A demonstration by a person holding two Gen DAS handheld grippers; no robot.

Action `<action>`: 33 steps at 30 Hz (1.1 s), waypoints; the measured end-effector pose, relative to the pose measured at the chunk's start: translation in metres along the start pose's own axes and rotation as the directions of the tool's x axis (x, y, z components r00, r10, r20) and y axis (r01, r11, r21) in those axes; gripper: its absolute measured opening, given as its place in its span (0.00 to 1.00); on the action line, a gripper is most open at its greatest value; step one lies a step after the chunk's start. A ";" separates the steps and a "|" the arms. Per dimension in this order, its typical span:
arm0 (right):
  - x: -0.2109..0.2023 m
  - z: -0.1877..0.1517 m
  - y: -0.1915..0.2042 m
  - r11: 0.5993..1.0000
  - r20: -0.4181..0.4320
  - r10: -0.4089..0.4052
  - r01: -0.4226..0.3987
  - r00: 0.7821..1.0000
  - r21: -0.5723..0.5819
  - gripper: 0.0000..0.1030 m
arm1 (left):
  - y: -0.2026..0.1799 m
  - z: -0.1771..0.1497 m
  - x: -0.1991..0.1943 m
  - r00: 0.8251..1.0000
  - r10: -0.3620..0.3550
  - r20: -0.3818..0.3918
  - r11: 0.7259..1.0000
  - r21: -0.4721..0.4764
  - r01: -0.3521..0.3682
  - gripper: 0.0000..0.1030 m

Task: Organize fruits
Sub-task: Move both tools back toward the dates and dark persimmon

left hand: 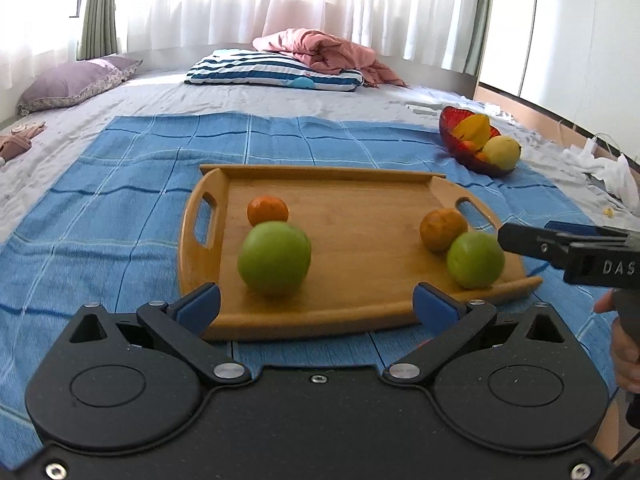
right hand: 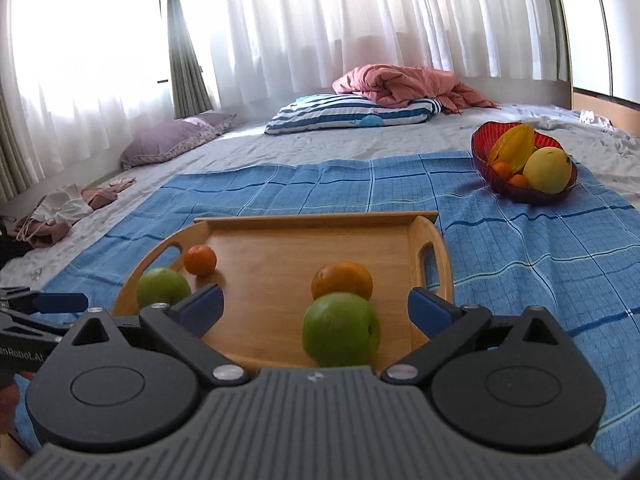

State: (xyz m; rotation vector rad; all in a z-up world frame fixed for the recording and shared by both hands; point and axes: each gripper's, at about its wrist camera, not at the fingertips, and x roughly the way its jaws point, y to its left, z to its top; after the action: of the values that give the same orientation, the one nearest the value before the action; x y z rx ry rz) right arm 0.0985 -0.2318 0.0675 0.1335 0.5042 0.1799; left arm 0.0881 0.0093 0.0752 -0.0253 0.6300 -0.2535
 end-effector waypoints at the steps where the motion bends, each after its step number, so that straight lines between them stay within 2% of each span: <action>1: -0.002 -0.004 0.001 1.000 0.004 -0.003 0.003 1.000 -0.009 1.00 | 0.000 -0.003 -0.002 1.000 -0.001 0.003 1.000 0.001 0.001 1.00; 7: -0.014 -0.025 0.009 0.997 0.034 -0.018 0.021 0.999 -0.075 1.00 | -0.004 -0.021 -0.011 1.000 0.000 0.010 1.000 0.010 0.000 1.00; 19: -0.039 -0.055 0.021 0.992 0.105 -0.010 0.024 0.994 -0.127 1.00 | -0.002 -0.048 -0.025 1.000 -0.003 0.020 1.000 -0.011 0.003 1.00; 33: -0.059 -0.089 0.040 0.969 0.147 -0.059 0.092 0.987 -0.229 1.00 | -0.009 -0.071 -0.042 1.000 -0.024 0.013 1.000 -0.004 0.024 1.00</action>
State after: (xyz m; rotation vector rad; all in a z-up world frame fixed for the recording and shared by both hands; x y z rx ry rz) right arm -0.0016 -0.1980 0.0252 -0.1047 0.3446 0.1528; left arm 0.0119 0.0143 0.0432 -0.0379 0.6181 -0.2748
